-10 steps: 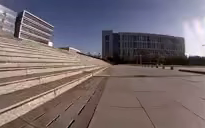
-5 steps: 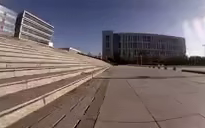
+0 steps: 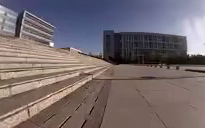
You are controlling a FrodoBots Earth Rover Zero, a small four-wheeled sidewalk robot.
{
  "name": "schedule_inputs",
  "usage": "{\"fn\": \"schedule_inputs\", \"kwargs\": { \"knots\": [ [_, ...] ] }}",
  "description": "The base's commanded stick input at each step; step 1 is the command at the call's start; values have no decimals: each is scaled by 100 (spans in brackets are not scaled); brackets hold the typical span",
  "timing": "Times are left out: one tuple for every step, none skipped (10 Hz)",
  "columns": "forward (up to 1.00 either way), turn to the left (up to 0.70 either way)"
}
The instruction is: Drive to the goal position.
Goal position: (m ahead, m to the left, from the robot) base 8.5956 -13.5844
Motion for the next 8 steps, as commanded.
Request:
{"fn": "schedule_inputs", "kwargs": {
  "knots": [
    [70,0],
    [70,0],
    [70,0],
    [70,0],
    [70,0],
    [70,0],
    [70,0],
    [70,0]
  ]
}}
